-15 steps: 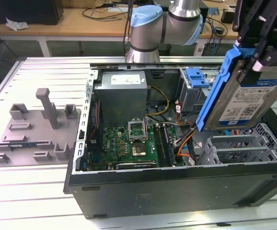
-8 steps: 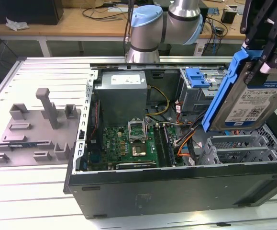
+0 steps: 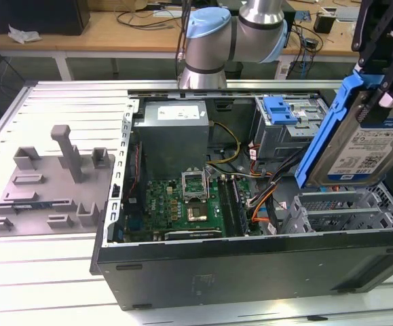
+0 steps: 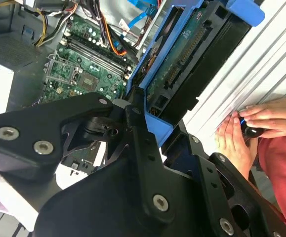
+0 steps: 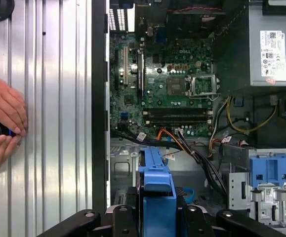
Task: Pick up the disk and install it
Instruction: 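Insert the disk into the insertion slot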
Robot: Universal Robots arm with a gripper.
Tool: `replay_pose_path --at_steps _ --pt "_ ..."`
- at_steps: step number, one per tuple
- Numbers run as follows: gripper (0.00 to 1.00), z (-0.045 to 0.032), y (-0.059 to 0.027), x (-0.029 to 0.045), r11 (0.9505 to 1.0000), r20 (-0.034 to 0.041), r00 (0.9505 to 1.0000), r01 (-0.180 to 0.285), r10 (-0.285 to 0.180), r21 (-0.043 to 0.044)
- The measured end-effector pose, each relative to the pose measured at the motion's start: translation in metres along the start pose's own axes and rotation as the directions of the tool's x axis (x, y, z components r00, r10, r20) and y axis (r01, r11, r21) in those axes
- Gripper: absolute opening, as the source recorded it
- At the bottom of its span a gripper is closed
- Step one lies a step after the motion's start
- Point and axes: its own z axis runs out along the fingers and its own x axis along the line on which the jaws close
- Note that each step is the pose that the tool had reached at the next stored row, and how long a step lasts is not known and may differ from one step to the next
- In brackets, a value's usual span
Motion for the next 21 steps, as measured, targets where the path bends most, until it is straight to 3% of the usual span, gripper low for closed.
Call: replay_pose_path --at_steps 8,21 --pt "0.37 0.0061 -0.0051 0.0001 0.9997 0.0006 0.9999 -0.011 0.011 0.0192" --pt "0.37 0.0133 -0.0063 -0.0011 0.9998 0.0004 1.0000 0.001 -0.001 0.0203"
